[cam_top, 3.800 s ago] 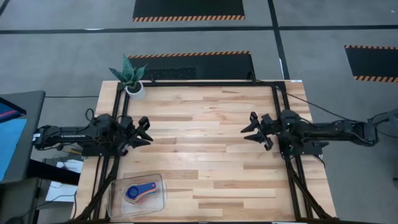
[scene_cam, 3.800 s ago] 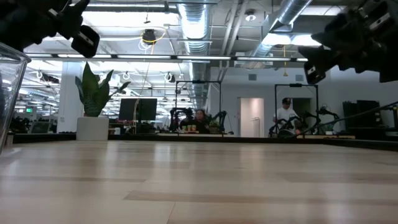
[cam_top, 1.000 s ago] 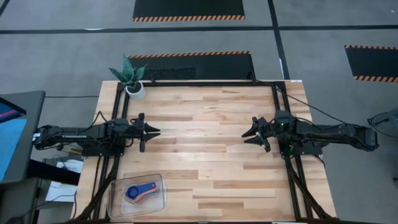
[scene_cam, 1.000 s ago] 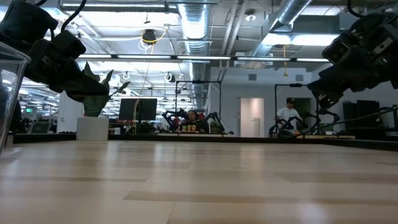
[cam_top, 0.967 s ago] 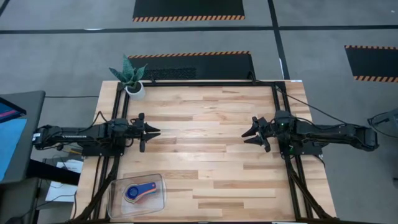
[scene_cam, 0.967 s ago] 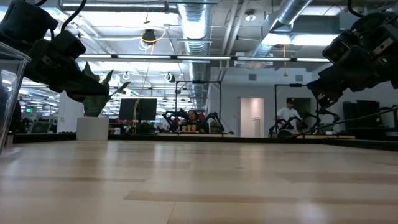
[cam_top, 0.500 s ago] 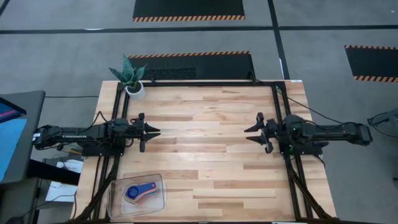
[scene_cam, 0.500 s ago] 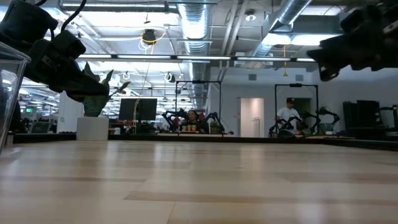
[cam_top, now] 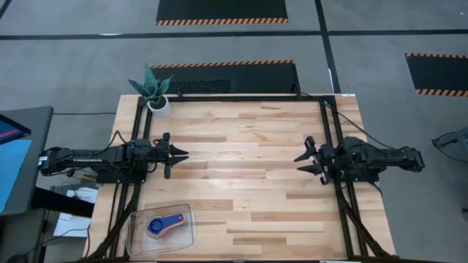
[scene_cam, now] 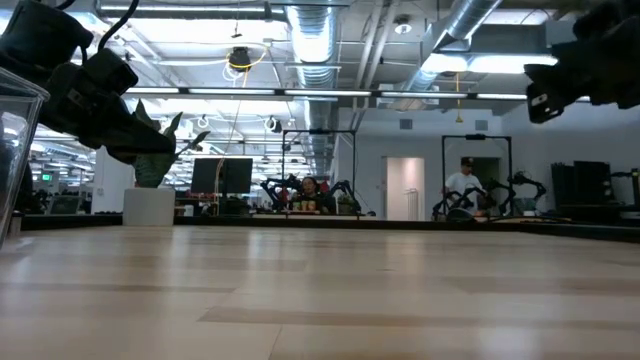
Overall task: Nest measuring cups in basket
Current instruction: Return to Home Position
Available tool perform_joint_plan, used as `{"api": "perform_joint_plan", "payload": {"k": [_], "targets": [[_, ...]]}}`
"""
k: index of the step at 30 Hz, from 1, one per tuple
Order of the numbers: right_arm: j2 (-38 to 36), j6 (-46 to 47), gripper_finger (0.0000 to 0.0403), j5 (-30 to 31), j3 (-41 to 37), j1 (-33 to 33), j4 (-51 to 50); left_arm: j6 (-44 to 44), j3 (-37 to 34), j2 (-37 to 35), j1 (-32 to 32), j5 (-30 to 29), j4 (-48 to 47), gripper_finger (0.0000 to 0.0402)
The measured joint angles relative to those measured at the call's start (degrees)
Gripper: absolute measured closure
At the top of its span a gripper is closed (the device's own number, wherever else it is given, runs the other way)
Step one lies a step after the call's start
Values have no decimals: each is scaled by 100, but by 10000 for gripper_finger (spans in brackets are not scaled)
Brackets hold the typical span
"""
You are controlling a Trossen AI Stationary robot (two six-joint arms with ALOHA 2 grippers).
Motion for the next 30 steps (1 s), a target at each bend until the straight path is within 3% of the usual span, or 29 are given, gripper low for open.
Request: {"api": "perform_joint_plan", "payload": {"k": [19, 30], "targets": [[190, 4, 226, 4, 0, -2, -143, 2, 0, -36, -2, -2, -6, 329], [190, 7, 226, 3, 2, -2, -157, 1, 0, -1690, -83, 0, -9, 329]]}}
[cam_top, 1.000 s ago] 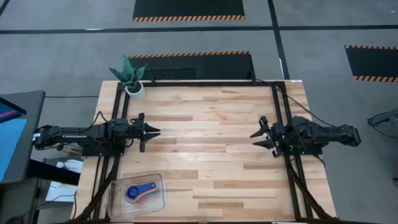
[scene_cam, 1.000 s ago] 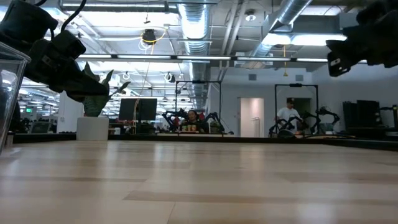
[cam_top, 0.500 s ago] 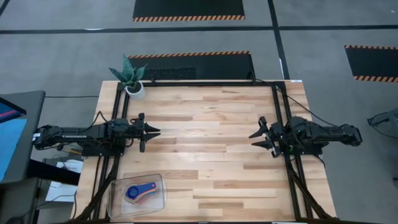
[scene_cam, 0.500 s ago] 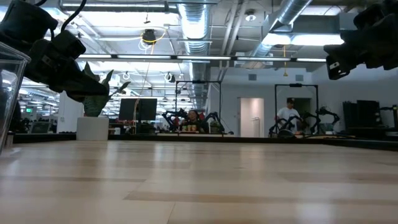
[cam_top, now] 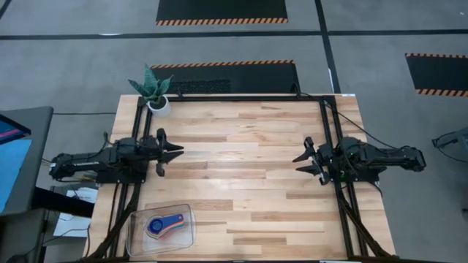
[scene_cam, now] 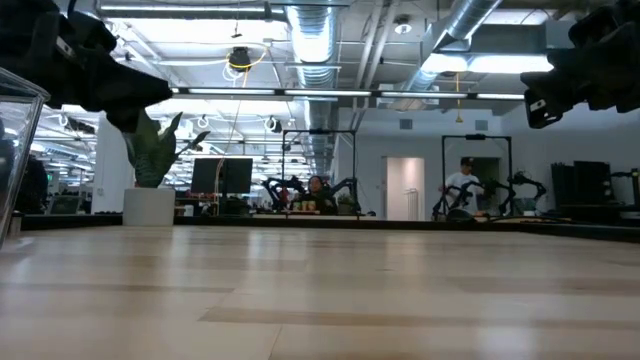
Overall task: Nest measuring cups in basket
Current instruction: Return to Home Position
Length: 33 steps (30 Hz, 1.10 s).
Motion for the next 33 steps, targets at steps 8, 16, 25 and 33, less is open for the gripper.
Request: {"api": "perform_joint_plan", "payload": {"k": [8, 16, 25, 33], "targets": [[16, 7, 226, -3, -1, 0, -2, -1, 0, 40, -2, 2, 5, 329], [17, 4, 226, -3, -1, 0, -2, 0, 0, 71, -2, 2, 4, 329], [17, 2, 226, -3, 0, 0, -2, 0, 0, 71, -2, 2, 4, 329], [17, 0, 226, -6, -2, 0, -2, 1, 0, 71, -2, 2, 4, 329]]}}
